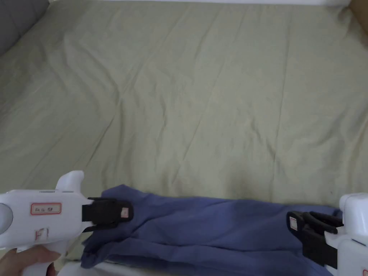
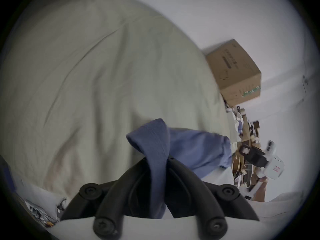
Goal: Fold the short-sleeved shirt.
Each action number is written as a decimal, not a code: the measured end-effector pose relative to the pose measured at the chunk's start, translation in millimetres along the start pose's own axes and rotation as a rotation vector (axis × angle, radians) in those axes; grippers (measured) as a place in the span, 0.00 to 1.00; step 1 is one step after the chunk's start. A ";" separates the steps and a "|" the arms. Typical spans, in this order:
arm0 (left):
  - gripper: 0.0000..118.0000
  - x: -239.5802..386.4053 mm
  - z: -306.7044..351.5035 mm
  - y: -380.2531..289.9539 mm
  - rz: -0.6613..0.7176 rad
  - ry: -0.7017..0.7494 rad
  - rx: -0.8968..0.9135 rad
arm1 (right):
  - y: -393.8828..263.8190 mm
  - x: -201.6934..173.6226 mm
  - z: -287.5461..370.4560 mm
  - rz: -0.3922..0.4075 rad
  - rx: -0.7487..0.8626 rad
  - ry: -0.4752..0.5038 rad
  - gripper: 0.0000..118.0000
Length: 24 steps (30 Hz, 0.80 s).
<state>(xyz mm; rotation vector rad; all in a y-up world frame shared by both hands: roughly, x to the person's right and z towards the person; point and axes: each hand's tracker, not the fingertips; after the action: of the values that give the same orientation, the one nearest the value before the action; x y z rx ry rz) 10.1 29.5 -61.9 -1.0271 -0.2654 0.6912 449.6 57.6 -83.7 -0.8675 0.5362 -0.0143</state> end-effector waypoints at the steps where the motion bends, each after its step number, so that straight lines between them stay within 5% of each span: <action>1: 0.05 17.8 0.9 0.8 0.002 -0.030 -0.003 | -2.0 4.0 2.7 -0.009 0.009 -0.008 0.00; 2: 0.05 31.2 -2.1 0.9 0.040 -0.052 -0.017 | -4.4 9.4 5.5 -0.023 0.015 -0.011 0.00; 6: 0.05 120.4 -41.8 -6.0 -0.184 -0.066 -0.096 | -14.1 34.0 14.8 -0.137 0.044 0.000 0.00; 9: 0.05 157.3 -99.2 -5.6 -0.182 -0.189 -0.190 | -19.7 45.1 24.6 -0.150 0.071 -0.014 0.00; 14: 0.06 191.7 -195.4 -8.9 -0.274 0.025 -0.279 | -31.5 58.3 50.5 -0.167 0.118 -0.052 0.00; 15: 0.12 194.5 -207.8 -10.9 -0.325 0.015 -0.304 | -35.2 62.2 55.6 -0.176 0.131 -0.066 0.00; 18: 0.82 198.1 -217.3 -16.1 -0.263 -0.086 -0.364 | -45.3 76.2 62.2 -0.228 0.136 -0.091 0.00; 19: 0.98 198.0 -214.9 -16.3 -0.249 -0.134 -0.370 | -48.1 79.8 62.9 -0.242 0.136 -0.095 0.00; 24: 1.00 191.8 -165.1 -2.6 -0.243 -0.188 -0.239 | -59.0 92.2 60.5 -0.286 0.119 -0.111 0.00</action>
<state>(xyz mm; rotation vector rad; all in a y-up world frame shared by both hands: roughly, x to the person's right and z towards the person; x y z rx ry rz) 241.2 36.8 -164.7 -1.1344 -0.6383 0.5435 569.0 41.8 -49.9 -0.8177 0.3006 -0.2553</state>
